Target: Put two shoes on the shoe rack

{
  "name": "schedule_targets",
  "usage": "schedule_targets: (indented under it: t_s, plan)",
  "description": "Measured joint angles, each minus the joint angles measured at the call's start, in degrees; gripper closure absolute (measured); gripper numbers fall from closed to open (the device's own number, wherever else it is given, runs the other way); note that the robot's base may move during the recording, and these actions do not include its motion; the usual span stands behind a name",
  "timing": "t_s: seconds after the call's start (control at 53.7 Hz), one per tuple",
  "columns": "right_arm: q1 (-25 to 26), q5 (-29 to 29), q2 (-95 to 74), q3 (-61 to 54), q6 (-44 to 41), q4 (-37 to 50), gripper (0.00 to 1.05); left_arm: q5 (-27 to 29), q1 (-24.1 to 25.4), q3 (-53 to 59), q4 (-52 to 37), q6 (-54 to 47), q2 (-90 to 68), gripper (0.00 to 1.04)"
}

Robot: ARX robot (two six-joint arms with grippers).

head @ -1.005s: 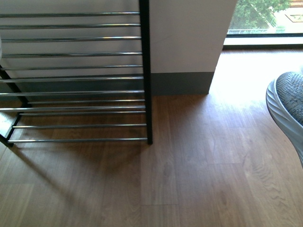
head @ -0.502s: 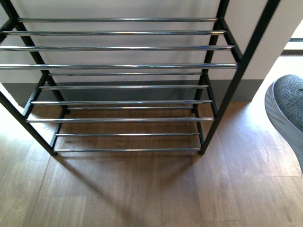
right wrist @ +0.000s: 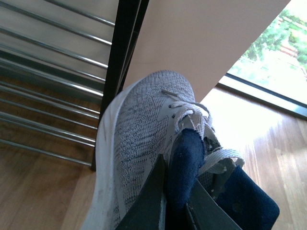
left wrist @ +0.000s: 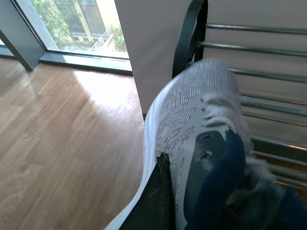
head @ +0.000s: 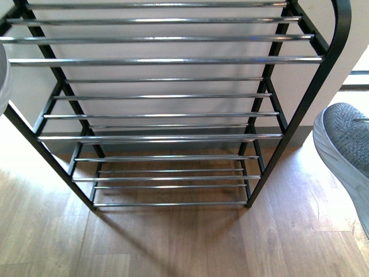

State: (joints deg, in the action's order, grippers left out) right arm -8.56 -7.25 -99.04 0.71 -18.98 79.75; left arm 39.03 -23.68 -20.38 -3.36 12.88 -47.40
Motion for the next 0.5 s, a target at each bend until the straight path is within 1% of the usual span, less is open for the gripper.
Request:
schedule_targets:
  t_s: [0.502]
  plan:
    - [0.0,0.8,-0.6,0.0,0.0,0.0,1.03,0.1,0.0,-0.2,0.0,0.5,0.0,1.03]
